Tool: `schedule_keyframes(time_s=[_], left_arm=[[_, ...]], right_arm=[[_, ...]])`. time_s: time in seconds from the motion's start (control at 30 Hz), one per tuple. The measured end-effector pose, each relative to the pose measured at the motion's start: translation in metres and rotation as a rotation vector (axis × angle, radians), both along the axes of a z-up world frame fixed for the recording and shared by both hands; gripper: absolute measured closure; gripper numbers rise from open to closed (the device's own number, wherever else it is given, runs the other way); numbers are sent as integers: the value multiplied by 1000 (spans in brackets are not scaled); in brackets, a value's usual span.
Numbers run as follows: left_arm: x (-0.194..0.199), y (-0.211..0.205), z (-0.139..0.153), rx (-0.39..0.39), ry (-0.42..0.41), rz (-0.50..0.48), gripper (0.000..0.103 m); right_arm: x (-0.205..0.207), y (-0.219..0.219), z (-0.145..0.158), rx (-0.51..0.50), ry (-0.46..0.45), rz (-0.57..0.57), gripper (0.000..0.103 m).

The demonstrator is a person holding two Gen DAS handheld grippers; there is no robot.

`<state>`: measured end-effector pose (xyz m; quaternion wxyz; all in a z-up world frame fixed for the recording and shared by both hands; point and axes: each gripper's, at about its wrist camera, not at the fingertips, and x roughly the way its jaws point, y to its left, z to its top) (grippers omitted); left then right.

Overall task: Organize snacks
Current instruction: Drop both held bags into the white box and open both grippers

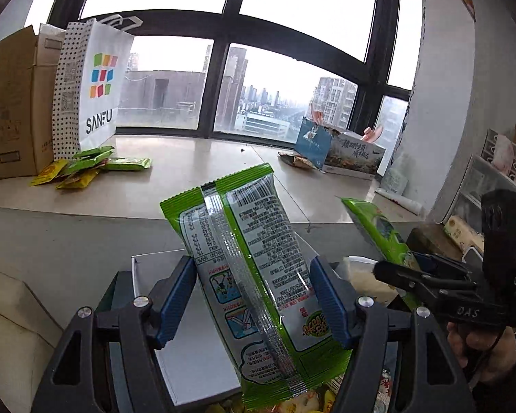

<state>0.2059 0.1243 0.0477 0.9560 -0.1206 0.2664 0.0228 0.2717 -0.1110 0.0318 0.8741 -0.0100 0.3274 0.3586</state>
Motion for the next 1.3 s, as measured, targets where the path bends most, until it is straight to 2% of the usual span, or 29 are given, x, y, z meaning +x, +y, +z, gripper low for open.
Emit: schedule_keyframes(time_s=[0.13,0.2,0.3,0.33,0.37,0.47,0.57,0.67,0.8,0.93,1.03,1.1,1.2,1.3], left_arm=[[39,15,-22,-13,68,48,30],[55,18,-35,-11,103,54,29],[69,22,-52,-16,149,62,25],[72,24,-57,-26,171,73,12],[74,27,-62,-43,185,75,0],[68,31,-67,-54,171,79,0],[62,30,-69,-40,197,80,0],[51,27,-66,-37,188,70,0],[24,22,-57,-74,133,31,0],[-16,6,-43,-13,16,0,0],[-47,-13,-38,26,5,-41,0],[-69,-24,-36,29,5,-65,0],[-104,-39,-34,16,-14,-98,0],[-137,-57,-31,60,-39,-102,0]], right_arm=[[46,38,-21,-164,58,-42,31],[57,48,-30,-192,62,-25,31],[74,60,-38,-197,79,-5,28],[79,60,-40,-200,86,-30,17],[84,57,-42,-195,100,-54,1],[90,47,-46,-166,132,-65,0],[83,40,-42,-145,106,-53,0],[75,28,-36,-129,80,-65,0],[56,9,-21,-64,30,-95,0],[15,-12,-1,28,-51,-88,0],[-24,-32,8,72,-125,-81,0],[-48,-46,11,91,-134,-52,0],[-86,-67,13,111,-94,9,0],[-126,-88,13,105,-112,13,0]])
